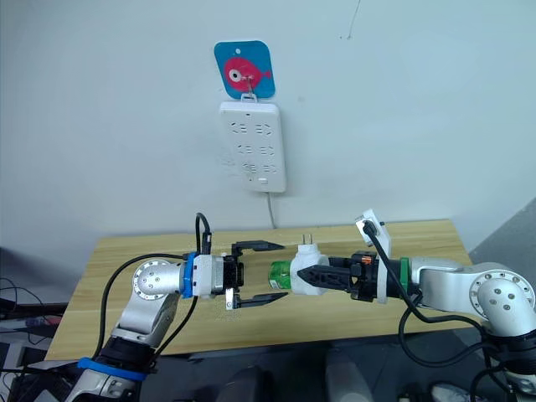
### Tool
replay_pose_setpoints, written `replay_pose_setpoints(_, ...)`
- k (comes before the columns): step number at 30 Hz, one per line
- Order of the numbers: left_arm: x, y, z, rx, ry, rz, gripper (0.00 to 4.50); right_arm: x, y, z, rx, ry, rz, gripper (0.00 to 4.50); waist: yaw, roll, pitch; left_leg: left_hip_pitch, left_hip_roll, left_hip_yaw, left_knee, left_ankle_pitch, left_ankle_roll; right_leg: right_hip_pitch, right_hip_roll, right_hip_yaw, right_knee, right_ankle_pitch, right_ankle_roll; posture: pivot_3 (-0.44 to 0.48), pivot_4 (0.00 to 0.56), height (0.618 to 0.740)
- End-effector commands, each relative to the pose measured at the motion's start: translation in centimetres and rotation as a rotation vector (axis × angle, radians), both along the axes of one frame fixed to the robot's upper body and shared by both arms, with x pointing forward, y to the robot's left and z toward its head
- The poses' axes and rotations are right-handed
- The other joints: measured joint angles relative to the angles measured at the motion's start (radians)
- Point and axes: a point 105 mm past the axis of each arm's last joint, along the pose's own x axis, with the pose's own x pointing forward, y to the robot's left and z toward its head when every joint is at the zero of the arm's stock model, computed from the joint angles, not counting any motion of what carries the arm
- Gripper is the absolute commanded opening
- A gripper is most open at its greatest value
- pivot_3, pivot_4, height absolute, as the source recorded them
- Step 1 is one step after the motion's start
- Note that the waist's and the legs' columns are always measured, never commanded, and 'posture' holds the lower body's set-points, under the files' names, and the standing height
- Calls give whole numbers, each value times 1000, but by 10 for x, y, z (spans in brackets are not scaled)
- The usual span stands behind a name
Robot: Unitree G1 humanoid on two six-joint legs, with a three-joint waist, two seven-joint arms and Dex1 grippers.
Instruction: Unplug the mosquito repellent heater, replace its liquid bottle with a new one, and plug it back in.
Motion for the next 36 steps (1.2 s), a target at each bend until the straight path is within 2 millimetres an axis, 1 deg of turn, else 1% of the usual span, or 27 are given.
replay_pose_setpoints(1, -1, -9, 11, -23, -47, -40, 4048, -2, 2, 14, 40, -37, 17, 2968, -1, 0, 0, 0, 0, 0, 0, 0, 0, 0, 0, 0, 0, 0, 0, -165, 131, 733)
replay_pose_setpoints(3, -4, -9, 11, -15, -39, -61, 3657, -2, 2, 14, 39, -37, 16, 2968, -2, 0, -1, 0, 0, 0, 0, 0, 0, 0, 0, 0, 0, 0, 0, -167, 131, 733)
replay_pose_setpoints(5, -6, -8, 9, -2, -26, -71, 3051, -2, 2, 14, 39, -39, 15, 2968, -4, 0, -2, 0, 0, 0, 0, 0, 0, 0, 0, 0, 0, 0, 0, -167, 131, 733)
replay_pose_setpoints(8, -7, -7, 9, 14, -10, -81, 2263, -2, 3, 13, 40, -40, 15, 2968, -9, 0, -2, 0, 0, 0, 0, 0, 0, 0, 1, -1, 0, 0, 0, -166, 129, 733)
replay_pose_setpoints(10, -8, -5, 9, 37, 37, -87, 2244, -2, 3, 13, 37, -44, 18, 2968, -13, 0, -2, 0, 0, 0, 0, 0, 0, 0, 1, -1, 0, 0, 0, -166, 129, 733)
replay_pose_setpoints(11, -7, -4, 9, 54, 100, -85, 2244, -3, 4, 13, 35, -48, 20, 2968, -15, 0, -2, 0, 0, 0, 0, 0, 0, 0, 1, -1, 0, 0, 0, -166, 129, 733)
replay_pose_setpoints(12, -5, -2, 7, 83, 208, -80, 2244, -3, 4, 13, 28, -54, 27, 2968, -16, 0, -2, 0, 0, 0, 0, 0, 0, 0, 2, -1, 0, 0, 0, -166, 129, 733)
replay_pose_setpoints(15, -4, 6, 9, 138, 644, -56, 2244, -9, 6, 12, -3, -84, 69, 2968, -17, 0, -2, 0, 0, -1, 0, 0, 0, 0, 4, -1, 1, 0, 1, -160, 127, 733)
replay_pose_setpoints(17, -11, 13, 14, 191, 924, -101, 2244, -15, 8, 10, -31, -104, 113, 2968, -19, 0, -2, 0, 0, -2, 0, 0, 0, 0, 5, -3, 1, -1, 2, -158, 127, 733)
replay_pose_setpoints(18, -15, 18, 17, 225, 1040, -139, 2244, -17, 9, 9, -35, -108, 126, 2968, -19, 0, -2, 0, 0, -2, 0, 0, 0, 0, 6, -4, 1, -2, 4, -158, 127, 733)
replay_pose_setpoints(19, -18, 21, 21, 244, 1113, -161, 2244, -18, 9, 8, -37, -110, 133, 2968, -20, 0, -2, 0, 0, -2, 0, 0, 0, 0, 6, -5, 1, -3, 5, -158, 127, 733)
replay_pose_setpoints(22, -13, 21, 20, 259, 1135, -150, 2244, -18, 9, 8, -31, -116, 131, 2968, -22, 1, -2, 1, 1, -2, 0, 0, 0, 0, 7, -5, 1, -3, 5, -162, 130, 733)
replay_pose_setpoints(24, -8, 19, 16, 259, 1067, -126, 2244, -16, 9, 9, -18, -116, 116, 2968, -20, 1, -2, 1, 1, -1, 0, 0, 0, 0, 7, -4, 1, -3, 5, -169, 132, 733)
replay_pose_setpoints(25, -8, 18, 14, 261, 1053, -130, 2244, -15, 9, 10, -12, -113, 106, 2968, -19, 1, -2, 0, 1, -1, 0, 0, 0, 0, 7, -4, 1, -1, 1, -172, 134, 733)
replay_pose_setpoints(28, -2, 16, 9, 245, 972, -109, 2244, -12, 8, 11, 6, -101, 78, 2968, -18, 1, -2, 1, 1, -1, 0, 0, 0, 0, 6, -4, 1, 0, 1, -173, 135, 733)
replay_pose_setpoints(30, 1, 15, 5, 247, 884, -95, 2976, -10, 7, 12, 17, -92, 58, 2968, -18, 1, -2, 1, 1, -1, 0, 0, 0, 0, 6, -3, 1, 0, 0, -172, 136, 733)
replay_pose_setpoints(32, 2, 16, 2, 251, 781, -90, 3611, -7, 6, 13, 29, -80, 38, 2968, -19, 1, -2, 1, 1, 0, 0, 0, 0, 0, 6, -2, 1, 0, 0, -171, 137, 733)
replay_pose_setpoints(33, 1, 17, 0, 255, 735, -88, 3892, -6, 5, 13, 34, -75, 29, 2968, -19, 1, -2, 1, 1, 1, 0, 0, 0, 0, 6, -1, 1, 0, 0, -171, 136, 733)
replay_pose_setpoints(34, 0, 19, -2, 259, 707, -91, 4276, -5, 5, 13, 38, -71, 23, 2968, -19, 1, -2, 1, 1, 1, 0, 0, 0, -1, 6, 0, 1, 0, 0, -170, 137, 733)
replay_pose_setpoints(35, -2, 21, -4, 263, 693, -93, 4500, -5, 4, 13, 41, -67, 16, 2968, -18, 1, -2, 1, 1, 1, 0, 0, 0, -1, 6, 0, 0, 0, 0, -170, 137, 733)
replay_pose_setpoints(36, -2, 25, -8, 271, 648, -79, 4500, -3, 3, 14, 43, -63, 9, 2968, -17, 1, -2, 1, 1, 0, 0, 0, 0, 0, 5, 0, 0, 0, 0, -170, 137, 733)
